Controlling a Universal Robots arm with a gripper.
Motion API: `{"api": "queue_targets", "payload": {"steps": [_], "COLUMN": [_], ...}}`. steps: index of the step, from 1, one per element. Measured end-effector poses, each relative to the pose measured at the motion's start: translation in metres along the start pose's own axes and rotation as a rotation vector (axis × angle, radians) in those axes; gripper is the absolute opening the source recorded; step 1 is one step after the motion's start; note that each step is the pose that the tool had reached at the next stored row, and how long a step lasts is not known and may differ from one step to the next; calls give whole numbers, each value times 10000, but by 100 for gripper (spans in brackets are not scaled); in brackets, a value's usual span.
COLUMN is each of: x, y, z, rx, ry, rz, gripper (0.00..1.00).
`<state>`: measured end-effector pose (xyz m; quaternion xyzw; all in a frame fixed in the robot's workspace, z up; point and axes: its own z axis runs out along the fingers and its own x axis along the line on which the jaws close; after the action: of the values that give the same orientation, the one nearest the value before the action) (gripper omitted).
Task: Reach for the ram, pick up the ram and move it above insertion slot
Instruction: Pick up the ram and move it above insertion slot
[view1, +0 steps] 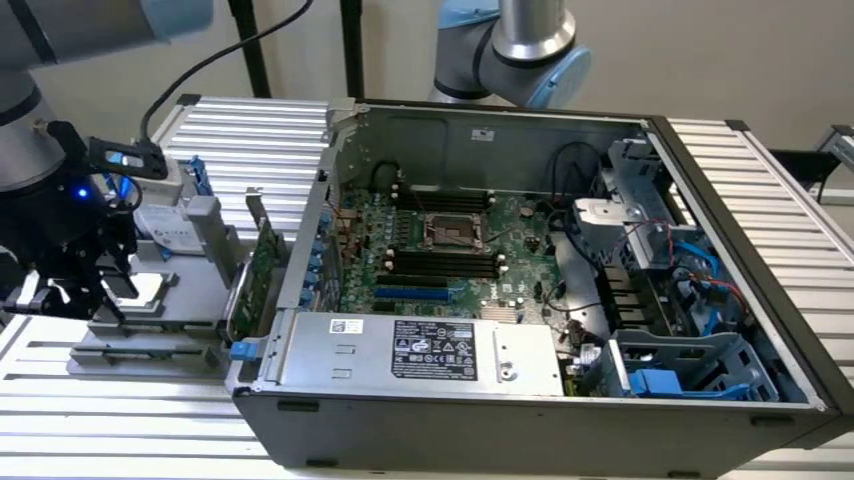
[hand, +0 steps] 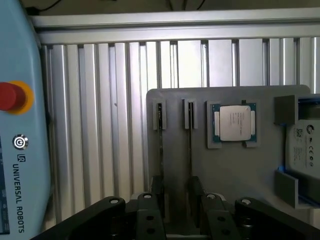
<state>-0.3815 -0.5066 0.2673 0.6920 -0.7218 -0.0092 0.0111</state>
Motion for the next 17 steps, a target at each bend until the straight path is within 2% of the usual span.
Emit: {"api": "queue_targets", "payload": {"steps": [17], "x": [61], "y": [-11], "z": [309], "rx": [0], "ry": [-1], "rz": [0], "gripper": [36]}}
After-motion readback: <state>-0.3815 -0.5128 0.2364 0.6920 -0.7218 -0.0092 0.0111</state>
